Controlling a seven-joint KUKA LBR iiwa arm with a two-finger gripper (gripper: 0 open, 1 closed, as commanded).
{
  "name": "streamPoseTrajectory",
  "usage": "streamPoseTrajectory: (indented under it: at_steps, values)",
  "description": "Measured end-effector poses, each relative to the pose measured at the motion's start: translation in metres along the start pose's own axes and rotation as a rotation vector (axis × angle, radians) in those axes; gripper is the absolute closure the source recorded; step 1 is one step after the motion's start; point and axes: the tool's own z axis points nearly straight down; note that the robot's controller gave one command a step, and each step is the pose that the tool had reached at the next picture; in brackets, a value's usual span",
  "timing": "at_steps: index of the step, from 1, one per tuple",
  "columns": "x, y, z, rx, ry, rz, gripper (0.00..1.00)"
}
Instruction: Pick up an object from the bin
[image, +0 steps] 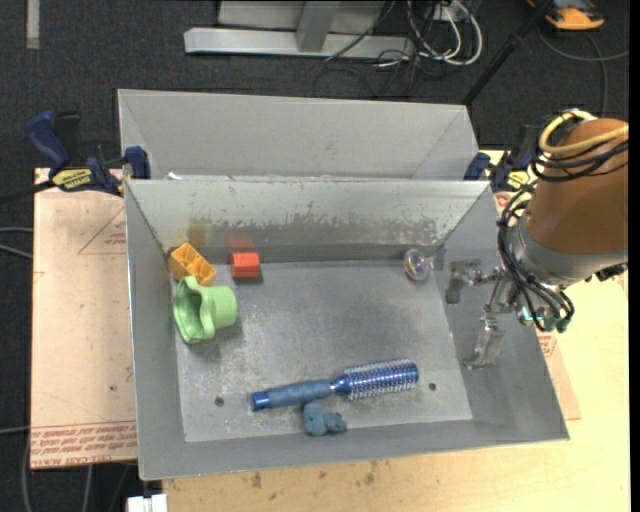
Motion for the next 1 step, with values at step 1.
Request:
streamPoseTrajectory:
  at_steps: [1]
  values:
    - [0.0354, 0.0865, 0.0932, -0.002, 0.0, -0.235, 0.0]
